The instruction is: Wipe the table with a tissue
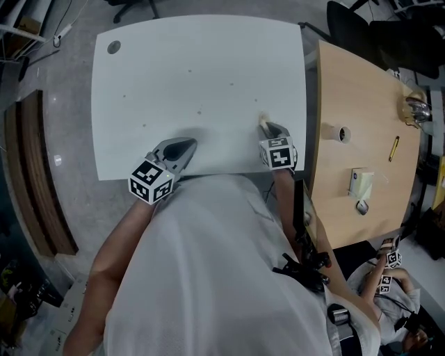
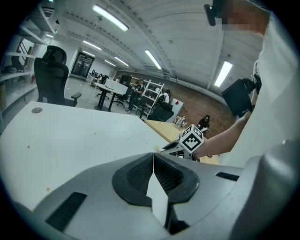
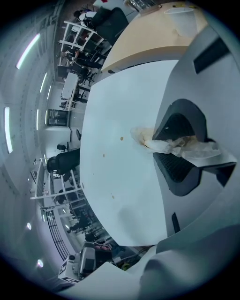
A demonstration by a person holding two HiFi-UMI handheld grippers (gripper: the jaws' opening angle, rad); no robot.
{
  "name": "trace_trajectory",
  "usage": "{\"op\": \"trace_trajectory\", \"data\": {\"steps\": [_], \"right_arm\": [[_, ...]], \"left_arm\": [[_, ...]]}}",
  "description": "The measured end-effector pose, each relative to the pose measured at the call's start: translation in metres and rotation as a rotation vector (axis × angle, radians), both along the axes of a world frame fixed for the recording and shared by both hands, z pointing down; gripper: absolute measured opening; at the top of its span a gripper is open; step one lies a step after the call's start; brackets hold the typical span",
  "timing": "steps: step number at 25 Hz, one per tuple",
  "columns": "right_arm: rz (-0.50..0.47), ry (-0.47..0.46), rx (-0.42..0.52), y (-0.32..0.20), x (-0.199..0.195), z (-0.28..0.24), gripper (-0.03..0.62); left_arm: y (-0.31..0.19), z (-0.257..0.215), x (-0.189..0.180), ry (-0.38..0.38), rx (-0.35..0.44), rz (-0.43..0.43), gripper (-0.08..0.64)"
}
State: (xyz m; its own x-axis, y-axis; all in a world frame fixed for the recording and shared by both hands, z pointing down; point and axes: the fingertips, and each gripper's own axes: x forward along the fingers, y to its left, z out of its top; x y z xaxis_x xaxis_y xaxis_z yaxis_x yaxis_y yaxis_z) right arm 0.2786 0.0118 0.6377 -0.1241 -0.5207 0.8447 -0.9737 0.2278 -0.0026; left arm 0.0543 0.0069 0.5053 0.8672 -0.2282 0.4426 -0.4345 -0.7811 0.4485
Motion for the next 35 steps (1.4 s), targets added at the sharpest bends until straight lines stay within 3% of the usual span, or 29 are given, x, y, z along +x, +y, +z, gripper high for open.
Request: {"op": "trace_trajectory", "data": {"steps": [6, 14, 21, 25, 35], "right_arm": [[0.071, -0.062, -0.011, -0.021, 0.009, -0.001, 0.086], [0.041, -0.043, 0.000, -0.046, 0.021, -0.001, 0.086], [0.168, -0.175, 0.118, -0.057, 0.069, -0.037, 0.086], [0.143, -0.152, 0.106, -0.048, 0.087, -0.033, 0.086], [-0.001, -0.098, 0.098, -0.061, 0.062, -0.013, 0.086]], "left_arm": [[-0.005, -0.002, -0.001, -0.005, 0.002, -0.018, 0.008], [-0.004, -0.001, -0.004, -0.022, 0.002, -0.052, 0.008], [-0.003, -0.002, 0.005, -0.030, 0.009, -0.070, 0.008], [-0.006, -0.002, 0.017, -0.029, 0.014, -0.083, 0.008], [-0.002, -0.008, 0.030, -0.044, 0.030, -0.108, 0.008]]}}
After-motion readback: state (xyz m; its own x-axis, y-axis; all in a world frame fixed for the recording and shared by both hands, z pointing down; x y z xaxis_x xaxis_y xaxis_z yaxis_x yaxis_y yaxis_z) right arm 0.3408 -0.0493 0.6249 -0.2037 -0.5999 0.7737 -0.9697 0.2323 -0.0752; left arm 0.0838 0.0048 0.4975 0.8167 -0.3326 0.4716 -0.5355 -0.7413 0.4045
